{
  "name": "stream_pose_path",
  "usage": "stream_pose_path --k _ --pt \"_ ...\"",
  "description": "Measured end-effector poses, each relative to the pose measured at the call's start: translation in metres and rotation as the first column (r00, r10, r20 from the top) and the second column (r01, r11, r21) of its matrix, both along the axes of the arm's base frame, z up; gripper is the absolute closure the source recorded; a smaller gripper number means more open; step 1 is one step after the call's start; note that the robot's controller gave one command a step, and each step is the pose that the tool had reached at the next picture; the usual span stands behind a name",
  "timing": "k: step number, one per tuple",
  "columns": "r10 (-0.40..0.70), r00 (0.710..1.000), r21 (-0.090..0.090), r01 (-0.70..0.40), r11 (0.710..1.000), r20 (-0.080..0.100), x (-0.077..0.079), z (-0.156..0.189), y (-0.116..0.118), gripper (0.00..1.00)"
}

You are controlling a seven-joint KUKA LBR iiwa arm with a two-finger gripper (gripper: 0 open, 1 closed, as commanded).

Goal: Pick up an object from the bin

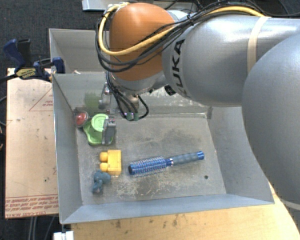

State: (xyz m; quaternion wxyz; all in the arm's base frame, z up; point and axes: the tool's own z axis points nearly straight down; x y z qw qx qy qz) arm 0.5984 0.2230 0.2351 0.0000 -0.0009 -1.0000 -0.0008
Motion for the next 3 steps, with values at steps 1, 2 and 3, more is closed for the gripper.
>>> stream_pose_path --k 1,2,3 --pt "0.197 0.980 -0.002 -0.197 0.980 0.004 0.028 -0.008 -0.023 0.00" --pt "0.353 0.935 0.000 -0.353 0.936 0.013 0.049 -0.102 -0.015 0.00" --pt "0.352 0.936 0.000 -0.352 0.936 0.005 0.047 -0.103 -0.016 1.00"
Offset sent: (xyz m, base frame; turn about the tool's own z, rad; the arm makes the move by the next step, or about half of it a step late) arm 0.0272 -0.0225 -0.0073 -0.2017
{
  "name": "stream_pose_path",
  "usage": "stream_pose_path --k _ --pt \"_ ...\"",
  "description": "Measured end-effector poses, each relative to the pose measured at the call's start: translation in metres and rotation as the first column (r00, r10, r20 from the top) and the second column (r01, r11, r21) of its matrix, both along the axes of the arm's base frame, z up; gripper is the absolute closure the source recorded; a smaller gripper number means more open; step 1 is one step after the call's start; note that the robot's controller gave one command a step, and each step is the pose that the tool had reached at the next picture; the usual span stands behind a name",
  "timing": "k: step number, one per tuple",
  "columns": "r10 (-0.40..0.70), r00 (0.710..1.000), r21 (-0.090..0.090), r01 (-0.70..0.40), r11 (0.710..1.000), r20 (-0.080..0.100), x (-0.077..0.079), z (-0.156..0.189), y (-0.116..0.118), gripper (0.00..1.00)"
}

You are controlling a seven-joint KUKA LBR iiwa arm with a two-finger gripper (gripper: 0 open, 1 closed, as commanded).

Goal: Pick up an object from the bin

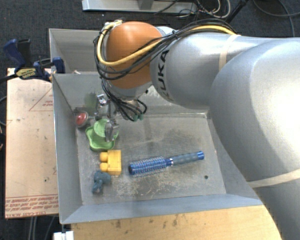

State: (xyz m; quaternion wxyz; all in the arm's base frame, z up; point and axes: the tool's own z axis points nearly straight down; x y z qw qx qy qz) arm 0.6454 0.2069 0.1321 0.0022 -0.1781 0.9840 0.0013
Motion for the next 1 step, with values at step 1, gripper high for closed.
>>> stream_pose_path --k 1 --pt "-0.025 1.000 0.003 0.025 1.000 0.008 -0.0004 0.1100 0.0053 1.00"
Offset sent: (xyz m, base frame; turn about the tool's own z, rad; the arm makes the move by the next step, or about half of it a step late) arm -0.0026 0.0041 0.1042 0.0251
